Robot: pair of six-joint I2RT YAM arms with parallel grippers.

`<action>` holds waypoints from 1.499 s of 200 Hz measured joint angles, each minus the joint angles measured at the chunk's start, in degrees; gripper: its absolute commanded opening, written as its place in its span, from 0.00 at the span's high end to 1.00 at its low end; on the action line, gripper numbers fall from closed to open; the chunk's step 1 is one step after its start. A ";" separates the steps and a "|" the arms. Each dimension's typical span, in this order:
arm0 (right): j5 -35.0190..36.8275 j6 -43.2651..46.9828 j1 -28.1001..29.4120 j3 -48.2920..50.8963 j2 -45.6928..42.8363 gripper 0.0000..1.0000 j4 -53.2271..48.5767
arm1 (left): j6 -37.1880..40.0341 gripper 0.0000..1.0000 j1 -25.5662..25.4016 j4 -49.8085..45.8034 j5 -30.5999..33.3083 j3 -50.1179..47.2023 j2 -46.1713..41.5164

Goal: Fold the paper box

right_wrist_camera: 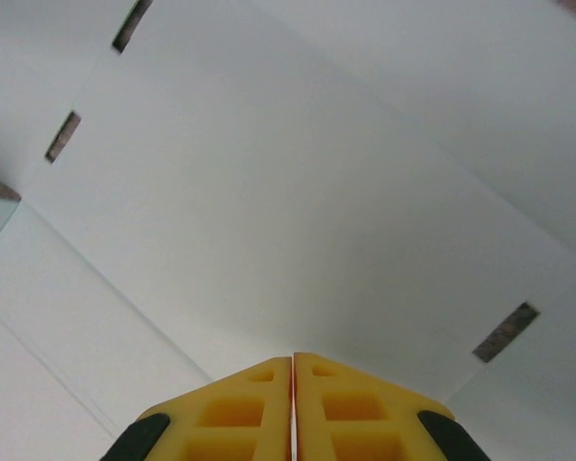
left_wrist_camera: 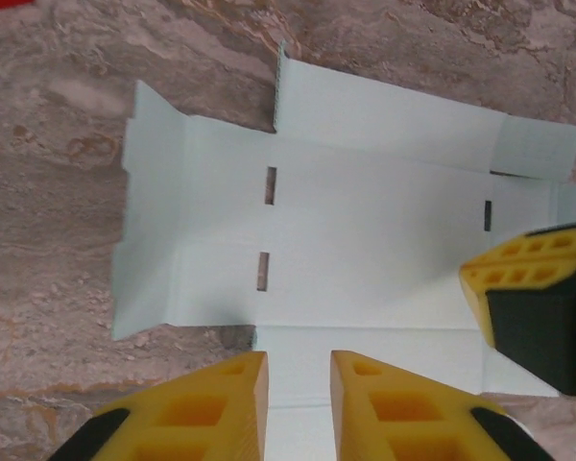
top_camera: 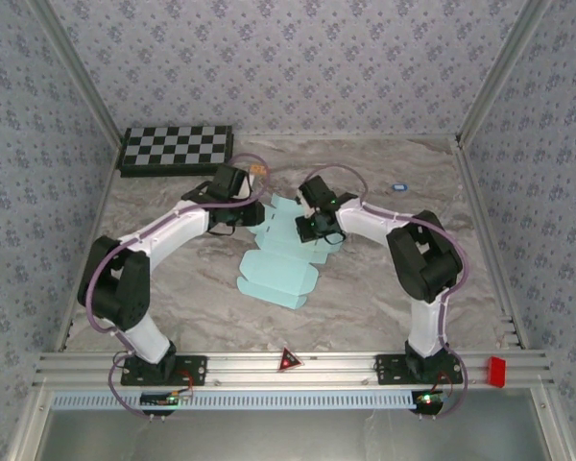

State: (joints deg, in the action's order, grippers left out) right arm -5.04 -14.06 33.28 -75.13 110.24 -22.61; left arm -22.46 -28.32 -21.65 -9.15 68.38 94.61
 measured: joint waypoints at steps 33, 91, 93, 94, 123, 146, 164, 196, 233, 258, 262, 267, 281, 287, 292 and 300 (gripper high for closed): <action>-1.68 2.01 -3.78 -6.19 0.59 0.72 -1.51 | -1.88 0.99 -1.55 1.16 -1.16 -3.41 -1.14; -6.73 9.01 -9.20 -22.49 9.81 0.51 -6.45 | -6.01 1.00 -7.19 3.72 -2.01 -11.41 -2.51; -6.84 9.44 -9.29 -22.97 10.19 0.50 -6.67 | -6.14 1.00 -7.30 3.82 -2.01 -11.50 -2.51; -6.91 9.51 -9.33 -23.10 10.32 0.50 -6.75 | -6.16 1.00 -7.41 3.91 -2.01 -11.54 -2.51; -8.55 13.22 -9.92 -27.34 14.58 0.47 -10.01 | -7.69 1.00 -8.46 6.58 -2.03 -11.82 -1.51; -9.44 16.17 -9.90 -29.75 16.61 0.42 -11.91 | -8.55 1.00 -8.46 8.48 -2.01 -11.82 0.39; -10.16 18.32 -9.92 -30.73 17.42 0.40 -12.63 | -8.74 1.00 -8.46 9.29 -2.01 -11.82 2.25; -10.97 22.23 -9.97 -31.01 18.38 0.39 -13.92 | -8.96 1.00 -8.46 10.82 -2.03 -11.82 5.60; -11.91 24.68 -10.56 -31.30 18.88 0.38 -15.65 | -10.05 1.00 -8.46 12.85 -1.90 -11.82 8.00; -13.03 25.66 -11.39 -33.35 19.89 0.38 -17.27 | -10.25 1.00 -8.66 13.66 -1.31 -11.89 8.31; -13.22 25.79 -11.54 -33.88 20.13 0.37 -17.53 | -10.25 1.00 -8.74 13.88 -1.25 -12.00 8.31; -13.49 26.05 -11.72 -34.56 20.50 0.37 -17.92 | -10.27 1.00 -8.83 14.21 -1.07 -12.20 8.31; -13.99 26.67 -12.07 -36.15 21.40 0.37 -18.91 | -10.47 1.00 -8.98 15.47 -0.87 -12.85 8.24; -14.25 27.04 -12.26 -36.74 21.81 0.37 -19.43 | -10.49 1.00 -8.98 16.00 -0.87 -13.16 8.20; -14.40 27.26 -12.37 -37.11 22.10 0.37 -19.74 | -10.62 1.00 -8.98 16.55 -0.87 -13.49 8.13; -14.82 27.54 -12.55 -37.62 22.58 0.37 -20.26 | -10.67 1.00 -8.98 17.20 -0.87 -13.90 7.98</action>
State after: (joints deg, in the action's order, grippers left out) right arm -19.86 13.47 20.73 -112.75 132.81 -42.87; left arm -33.12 -37.30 -4.45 -10.02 54.48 102.59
